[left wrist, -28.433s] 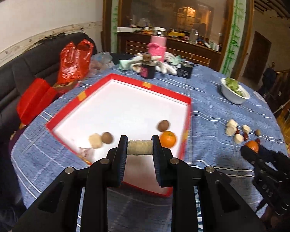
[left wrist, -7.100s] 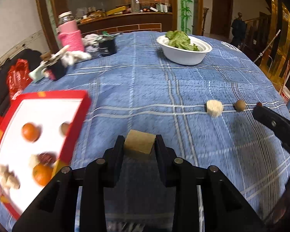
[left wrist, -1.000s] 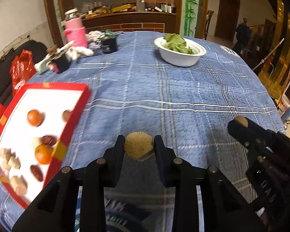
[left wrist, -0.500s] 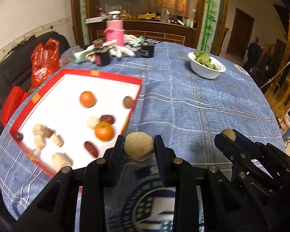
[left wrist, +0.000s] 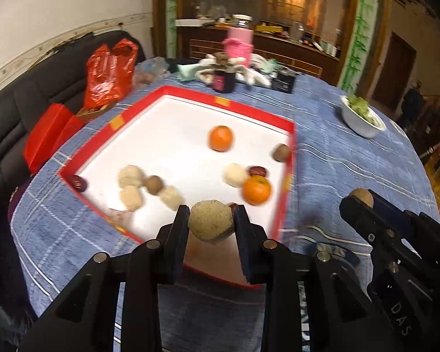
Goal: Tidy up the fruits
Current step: 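Carry the brown fruit and yam chunk over the red-rimmed tray, then open both tools to drop the brown fruit and yam chunk into the tray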
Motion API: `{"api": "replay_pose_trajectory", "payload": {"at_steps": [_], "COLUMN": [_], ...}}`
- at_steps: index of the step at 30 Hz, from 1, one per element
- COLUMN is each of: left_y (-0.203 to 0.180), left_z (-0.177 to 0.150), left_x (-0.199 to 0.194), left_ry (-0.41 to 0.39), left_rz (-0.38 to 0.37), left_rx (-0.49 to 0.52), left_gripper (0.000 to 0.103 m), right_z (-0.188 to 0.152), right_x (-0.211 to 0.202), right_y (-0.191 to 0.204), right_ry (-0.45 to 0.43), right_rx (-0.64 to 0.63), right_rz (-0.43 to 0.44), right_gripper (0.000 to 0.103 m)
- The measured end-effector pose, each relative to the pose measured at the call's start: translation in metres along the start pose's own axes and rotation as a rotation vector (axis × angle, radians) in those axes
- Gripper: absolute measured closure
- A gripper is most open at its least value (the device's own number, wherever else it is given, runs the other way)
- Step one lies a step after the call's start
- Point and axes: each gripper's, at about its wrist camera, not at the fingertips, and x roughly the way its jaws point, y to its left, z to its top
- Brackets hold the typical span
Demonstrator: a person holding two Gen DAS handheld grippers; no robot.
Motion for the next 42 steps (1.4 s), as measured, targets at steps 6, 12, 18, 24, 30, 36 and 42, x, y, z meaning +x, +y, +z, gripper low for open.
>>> {"api": "replay_pose_trajectory", "payload": {"at_steps": [6, 12, 18, 24, 30, 36, 42], "left_y": [0.030, 0.043, 0.051, 0.057, 0.060, 0.063, 0.066], "left_z": [0.013, 0.028, 0.035, 0.039, 0.041, 0.045, 0.047], "left_x": [0.006, 0.026, 0.047, 0.058, 0.065, 0.066, 0.061], "left_ry": [-0.013, 0.000, 0.034, 0.059, 0.073, 0.086, 0.081], "left_rz": [0.050, 0.093, 0.122, 0.137, 0.154, 0.141, 0.137], "left_rx": [-0.042, -0.056, -0.071, -0.090, -0.100, -0.117, -0.133], "left_gripper": [0.075, 0.074, 0.074, 0.074, 0.074, 0.074, 0.057], "right_z": [0.026, 0.044, 0.050, 0.055, 0.053, 0.051, 0.052], "right_x": [0.027, 0.061, 0.089, 0.108, 0.128, 0.138, 0.130], "right_y": [0.034, 0.054, 0.056, 0.056, 0.054, 0.054, 0.052], "right_ry": [0.001, 0.029, 0.070, 0.094, 0.135, 0.163, 0.149], "right_rx": [-0.040, -0.063, -0.048, -0.045, -0.029, -0.021, -0.009], "right_rz": [0.050, 0.074, 0.078, 0.085, 0.070, 0.058, 0.051], "right_gripper": [0.081, 0.081, 0.081, 0.081, 0.081, 0.080, 0.054]}}
